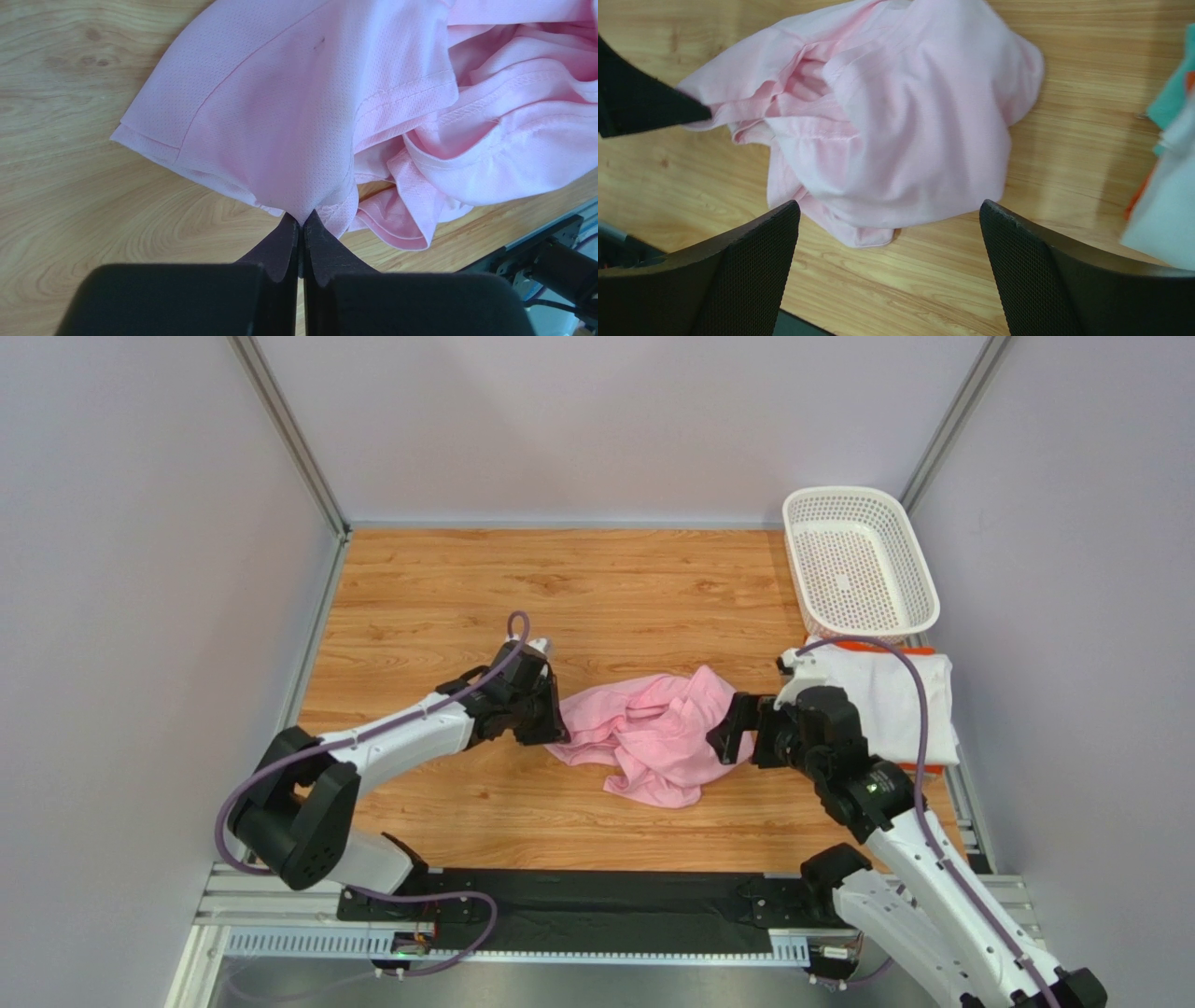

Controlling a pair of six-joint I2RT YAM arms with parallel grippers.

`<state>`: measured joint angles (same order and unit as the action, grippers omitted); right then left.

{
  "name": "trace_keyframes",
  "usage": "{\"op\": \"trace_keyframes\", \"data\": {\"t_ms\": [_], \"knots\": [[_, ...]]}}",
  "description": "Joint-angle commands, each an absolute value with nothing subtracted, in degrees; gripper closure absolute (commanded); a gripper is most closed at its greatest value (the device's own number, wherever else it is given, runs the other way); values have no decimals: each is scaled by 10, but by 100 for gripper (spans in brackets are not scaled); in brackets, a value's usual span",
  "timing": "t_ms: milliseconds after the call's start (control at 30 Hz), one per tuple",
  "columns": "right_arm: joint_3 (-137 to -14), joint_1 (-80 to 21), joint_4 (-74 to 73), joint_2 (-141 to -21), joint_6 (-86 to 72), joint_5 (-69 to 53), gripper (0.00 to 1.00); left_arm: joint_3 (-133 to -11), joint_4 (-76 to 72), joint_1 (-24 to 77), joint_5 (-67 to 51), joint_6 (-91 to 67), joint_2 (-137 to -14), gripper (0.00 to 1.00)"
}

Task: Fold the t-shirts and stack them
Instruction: Flatten the tshirt out

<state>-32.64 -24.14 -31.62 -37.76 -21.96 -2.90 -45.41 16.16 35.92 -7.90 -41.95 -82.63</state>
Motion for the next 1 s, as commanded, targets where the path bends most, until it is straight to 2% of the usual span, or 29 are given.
{"op": "trace_keyframes", "data": {"t_ms": [0, 133, 267, 367, 500, 700, 833, 933, 967], "knots": [[-347, -307, -280, -406, -205, -57, 0, -439, 168, 360, -47, -417, -755, 100], [-401, -485, -244, -508, -216, 51, 0, -414, 191, 359, -19, -428, -711, 100], [-474, -561, -233, -645, -215, 119, 4, -401, 205, 360, -7, -439, -676, 100], [-526, -584, -236, -748, -200, 133, 7, -396, 228, 359, 17, -446, -659, 100], [-562, -592, -231, -821, -174, 141, 11, -387, 237, 360, 25, -447, -643, 100], [-588, -592, -242, -886, -144, 177, 17, -381, 242, 360, 37, -448, -635, 100], [-577, -593, -245, -902, -156, 188, 17, -383, 247, 360, 44, -446, -635, 100], [-572, -592, -250, -904, -170, 196, 28, -383, 249, 359, 51, -446, -634, 100], [-572, -592, -250, -903, -173, 208, 39, -383, 250, 360, 52, -446, -634, 100]]}}
